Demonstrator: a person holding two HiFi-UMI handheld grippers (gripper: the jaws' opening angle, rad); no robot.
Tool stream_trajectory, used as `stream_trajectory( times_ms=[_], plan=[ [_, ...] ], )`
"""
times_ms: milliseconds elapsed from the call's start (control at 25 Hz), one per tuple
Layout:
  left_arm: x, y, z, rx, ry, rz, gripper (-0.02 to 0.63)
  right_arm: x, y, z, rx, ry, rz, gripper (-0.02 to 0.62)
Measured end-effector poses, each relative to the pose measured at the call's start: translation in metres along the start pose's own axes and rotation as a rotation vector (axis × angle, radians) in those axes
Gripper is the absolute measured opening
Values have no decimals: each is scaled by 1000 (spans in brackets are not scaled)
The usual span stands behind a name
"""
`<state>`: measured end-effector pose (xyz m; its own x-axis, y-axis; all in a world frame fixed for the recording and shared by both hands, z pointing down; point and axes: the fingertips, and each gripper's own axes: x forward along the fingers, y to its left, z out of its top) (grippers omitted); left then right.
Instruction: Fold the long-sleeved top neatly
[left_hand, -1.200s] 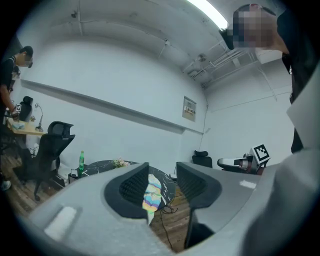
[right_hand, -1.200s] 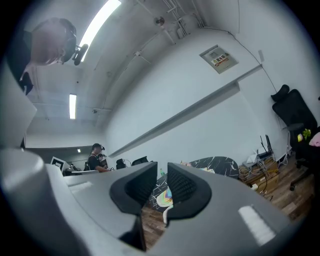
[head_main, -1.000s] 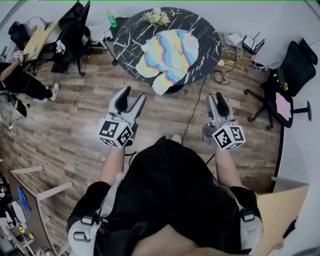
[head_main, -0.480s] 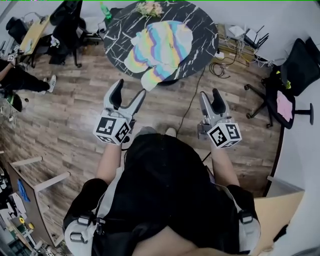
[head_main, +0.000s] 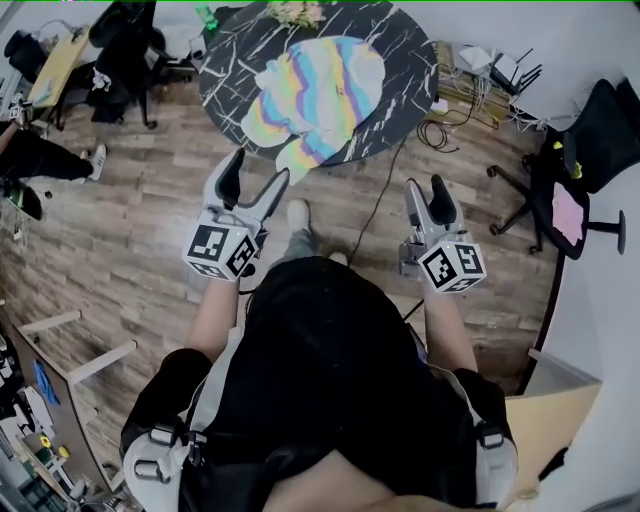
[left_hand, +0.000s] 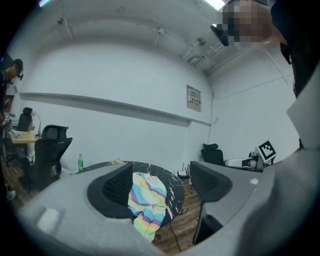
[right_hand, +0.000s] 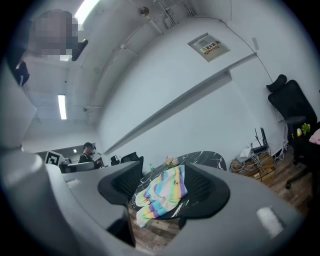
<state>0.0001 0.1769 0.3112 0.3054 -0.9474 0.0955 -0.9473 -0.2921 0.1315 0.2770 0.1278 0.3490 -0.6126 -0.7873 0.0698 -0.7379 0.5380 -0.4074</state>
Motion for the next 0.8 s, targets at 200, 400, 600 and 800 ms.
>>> stream_trajectory(
  times_ms=[200,400,600,800],
  plan=[
    [38,12,4,-18,2,-60,362,19,-13,13,-26,-15,-43,250],
    [73,30,18,-12,-10,-103,361,53,-33,26,-29,-14,-99,250],
    [104,56,21,-16,5,-119,360,103,-39,17,-49,47,-102,250],
    [119,86,9,-22,47,-119,360,155,-48,-21,-53,147,-100,250]
  ],
)
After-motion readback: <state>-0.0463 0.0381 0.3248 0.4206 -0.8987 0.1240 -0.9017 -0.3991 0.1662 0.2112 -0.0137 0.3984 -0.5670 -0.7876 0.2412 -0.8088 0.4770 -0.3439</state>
